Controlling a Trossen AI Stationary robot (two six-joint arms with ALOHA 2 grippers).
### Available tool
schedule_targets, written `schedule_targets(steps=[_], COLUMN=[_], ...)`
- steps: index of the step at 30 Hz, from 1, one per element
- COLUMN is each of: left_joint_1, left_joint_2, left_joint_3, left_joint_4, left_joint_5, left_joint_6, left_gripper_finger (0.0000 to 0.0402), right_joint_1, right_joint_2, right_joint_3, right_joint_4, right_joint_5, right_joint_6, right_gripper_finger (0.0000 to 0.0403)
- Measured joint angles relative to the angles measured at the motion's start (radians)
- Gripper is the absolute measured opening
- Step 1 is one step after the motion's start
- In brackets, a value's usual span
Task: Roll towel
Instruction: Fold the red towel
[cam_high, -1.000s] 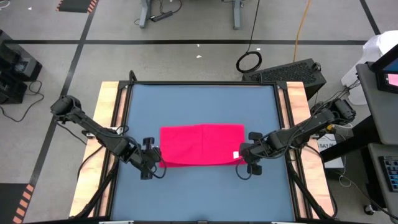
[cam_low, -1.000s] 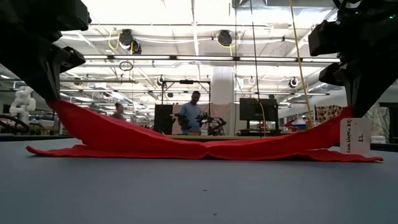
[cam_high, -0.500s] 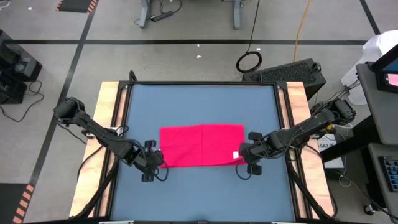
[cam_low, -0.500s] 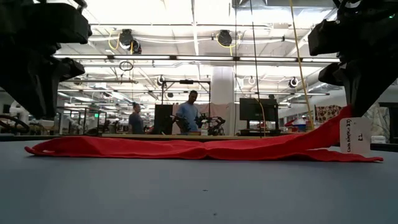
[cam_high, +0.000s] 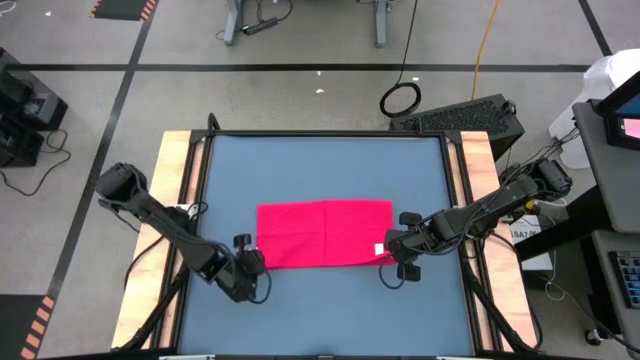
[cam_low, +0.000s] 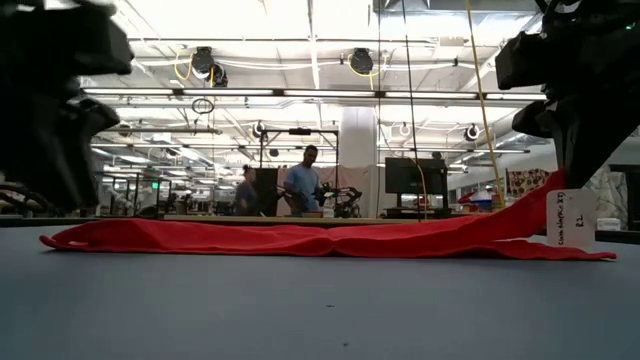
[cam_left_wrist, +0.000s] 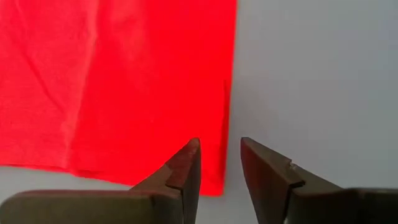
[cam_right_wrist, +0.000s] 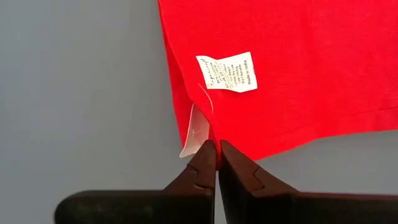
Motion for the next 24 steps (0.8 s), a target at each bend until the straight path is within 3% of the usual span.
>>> schedule_targets(steps=[14, 24], left_joint_1=[-0.027, -0.047], left_joint_2=[0.129, 0.072], left_joint_3=[0.000, 0.001], left_joint_4=[-0.008, -0.078], left_joint_5=[-0.085, -0.076], left_joint_6=[-0.110, -0.126], left_gripper_finger=[0.0116, 0.0009], right_joint_1=[0.000, 0.000], right_joint_2=[0.000, 0.000], right_joint_3=[0.000, 0.000], right_joint_4=[-0.001, 0.000], right_joint_5=[0.005, 0.000], right_joint_6=[0.000, 0.000], right_gripper_finger=[0.0000, 0.0000])
